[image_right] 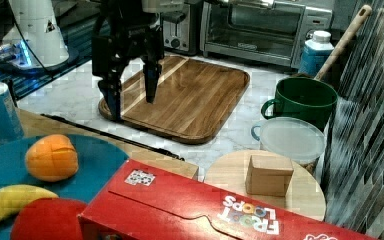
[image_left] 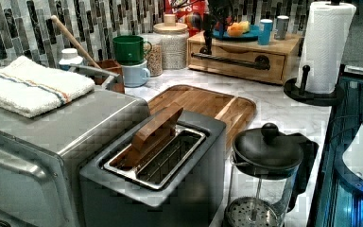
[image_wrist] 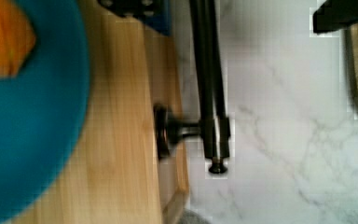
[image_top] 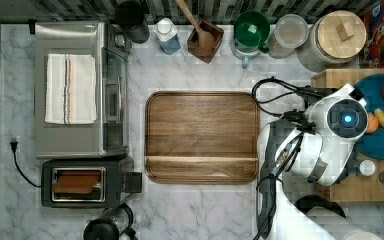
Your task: Open the drawer.
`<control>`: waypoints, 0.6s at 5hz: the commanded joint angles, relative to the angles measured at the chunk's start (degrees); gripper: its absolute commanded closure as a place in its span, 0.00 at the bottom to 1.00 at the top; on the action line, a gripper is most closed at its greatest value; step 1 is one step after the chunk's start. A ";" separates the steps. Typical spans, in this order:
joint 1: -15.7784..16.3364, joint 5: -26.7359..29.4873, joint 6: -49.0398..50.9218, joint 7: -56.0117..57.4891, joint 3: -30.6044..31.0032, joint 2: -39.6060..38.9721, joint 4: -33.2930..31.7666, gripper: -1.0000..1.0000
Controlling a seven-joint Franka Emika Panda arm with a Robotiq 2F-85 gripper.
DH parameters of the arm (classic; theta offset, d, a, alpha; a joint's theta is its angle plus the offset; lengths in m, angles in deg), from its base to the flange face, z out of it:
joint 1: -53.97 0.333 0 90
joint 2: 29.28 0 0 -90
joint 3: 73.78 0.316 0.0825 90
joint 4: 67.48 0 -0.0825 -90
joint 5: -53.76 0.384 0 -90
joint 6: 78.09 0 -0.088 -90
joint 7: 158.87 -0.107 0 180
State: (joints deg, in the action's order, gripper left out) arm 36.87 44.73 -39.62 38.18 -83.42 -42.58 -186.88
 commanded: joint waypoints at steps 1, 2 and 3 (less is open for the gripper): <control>-0.42 3.05 -1.64 4.06 1.31 -4.86 1.72 0.00; 1.00 1.00 -2.42 -0.41 0.64 -5.23 0.15 0.00; 1.95 -1.48 -5.24 -2.92 -0.19 -5.64 -1.37 0.00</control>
State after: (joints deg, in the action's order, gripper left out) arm 36.64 43.46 -42.05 39.91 -82.84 -48.60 -186.88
